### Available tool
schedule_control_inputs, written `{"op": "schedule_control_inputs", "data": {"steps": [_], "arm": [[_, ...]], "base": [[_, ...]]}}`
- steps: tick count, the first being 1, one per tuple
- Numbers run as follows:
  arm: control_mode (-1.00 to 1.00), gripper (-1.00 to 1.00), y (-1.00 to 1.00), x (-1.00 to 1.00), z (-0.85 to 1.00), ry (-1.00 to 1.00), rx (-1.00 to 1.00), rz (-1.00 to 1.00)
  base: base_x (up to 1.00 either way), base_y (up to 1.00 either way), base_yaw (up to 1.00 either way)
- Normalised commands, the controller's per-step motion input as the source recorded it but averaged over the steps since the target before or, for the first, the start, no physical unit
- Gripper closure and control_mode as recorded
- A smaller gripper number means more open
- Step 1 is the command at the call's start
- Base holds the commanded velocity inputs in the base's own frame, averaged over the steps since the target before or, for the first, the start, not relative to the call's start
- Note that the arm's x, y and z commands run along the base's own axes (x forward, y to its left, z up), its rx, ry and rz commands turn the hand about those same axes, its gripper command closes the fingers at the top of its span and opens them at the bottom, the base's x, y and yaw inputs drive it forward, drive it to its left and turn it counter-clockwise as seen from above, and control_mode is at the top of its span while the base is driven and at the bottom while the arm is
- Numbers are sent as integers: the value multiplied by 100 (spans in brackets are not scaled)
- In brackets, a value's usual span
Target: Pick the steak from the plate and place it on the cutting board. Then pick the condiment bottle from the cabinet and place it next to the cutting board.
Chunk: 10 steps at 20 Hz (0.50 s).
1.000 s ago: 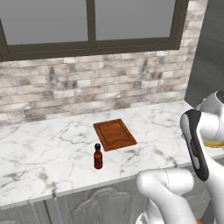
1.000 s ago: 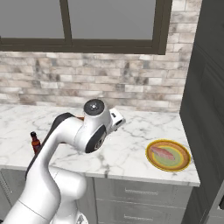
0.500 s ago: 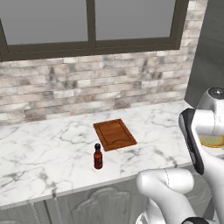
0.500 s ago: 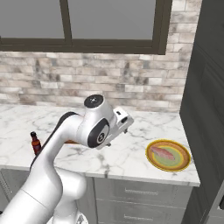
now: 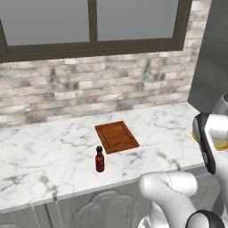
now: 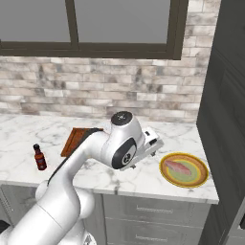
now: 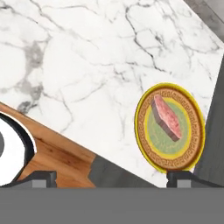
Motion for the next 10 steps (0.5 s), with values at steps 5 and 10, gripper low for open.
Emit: {"op": "schedule_control_inputs", "data": {"steps": [5,10], "arm": [[-100,-100,-47,0,-11,0,5,-11],[-100,-100,-40,5,-5,0,1,-9]], "base": [[0,0,0],[0,0,0]]}}
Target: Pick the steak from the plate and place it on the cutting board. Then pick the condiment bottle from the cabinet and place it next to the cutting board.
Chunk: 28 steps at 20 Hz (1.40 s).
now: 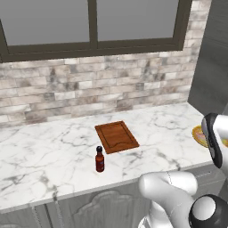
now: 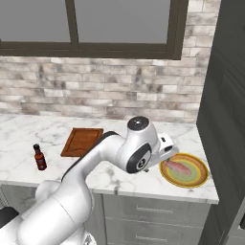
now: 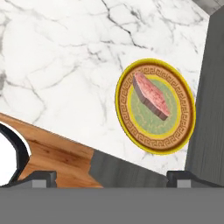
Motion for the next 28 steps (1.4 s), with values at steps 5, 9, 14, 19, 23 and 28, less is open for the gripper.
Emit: {"op": "schedule_control_inputs", "data": {"steps": [5,9,14,19,23,28], "arm": [[-100,-100,-30,16,-3,0,0,-6],[-100,-100,-17,23,-2,0,0,-2],[-100,-100,-15,16,-10,0,0,0],[-100,-100,-12,8,-18,0,1,0],[-100,-100,-2,1,-21,0,2,0],[-100,-100,0,3,-19,0,1,0]], "base": [[0,0,0],[0,0,0],[0,0,0],[0,0,0],[0,0,0],[0,0,0]]}}
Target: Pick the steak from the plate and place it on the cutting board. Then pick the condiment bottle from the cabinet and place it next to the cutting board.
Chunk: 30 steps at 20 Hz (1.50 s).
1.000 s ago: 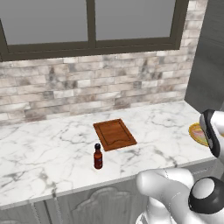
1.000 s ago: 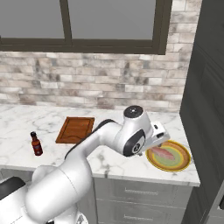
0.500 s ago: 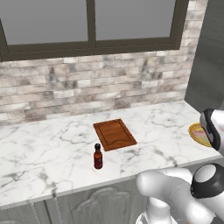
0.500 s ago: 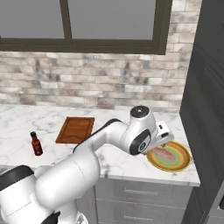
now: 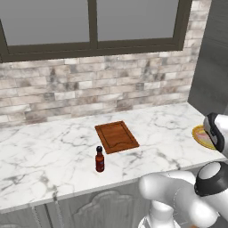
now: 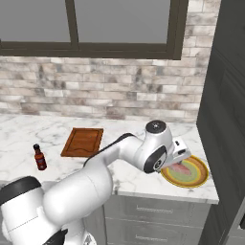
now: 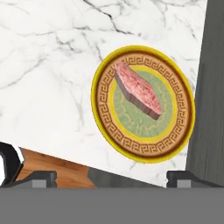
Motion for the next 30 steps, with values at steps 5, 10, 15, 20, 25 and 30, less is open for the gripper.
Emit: {"op": "schedule_control_inputs", "data": {"steps": [5,10,15,20,25,30], "arm": [[-100,-100,0,22,-8,0,0,0],[-100,-100,-1,31,-5,0,0,0],[-100,-100,-8,26,-10,0,0,0],[-100,-100,-13,21,-15,0,0,0],[-100,-100,-18,21,-16,0,0,0],[-100,-100,-19,21,-17,0,0,0]], "base": [[0,0,0],[0,0,0],[0,0,0],[0,0,0],[0,0,0],[0,0,0]]}}
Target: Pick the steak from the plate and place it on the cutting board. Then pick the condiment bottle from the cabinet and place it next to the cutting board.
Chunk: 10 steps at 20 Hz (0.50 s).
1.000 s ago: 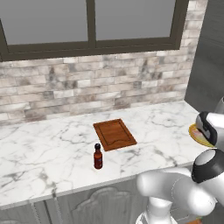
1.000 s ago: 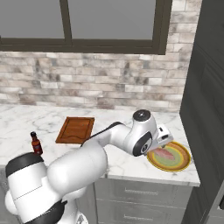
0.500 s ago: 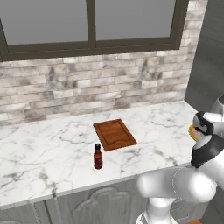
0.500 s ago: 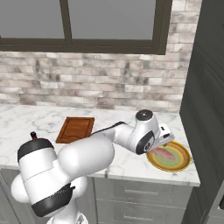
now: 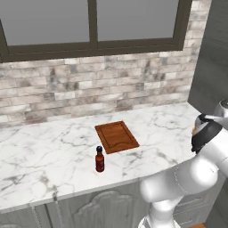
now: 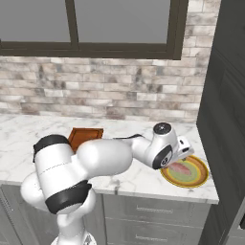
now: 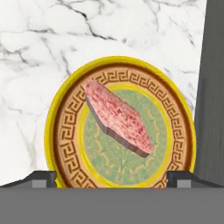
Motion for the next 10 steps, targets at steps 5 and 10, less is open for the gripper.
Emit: {"op": "schedule_control_inputs", "data": {"steps": [5,10], "arm": [[-100,-100,-18,15,-14,1,0,0],[-100,-100,-16,8,-13,3,1,0]], "base": [[0,0,0],[0,0,0]]}}
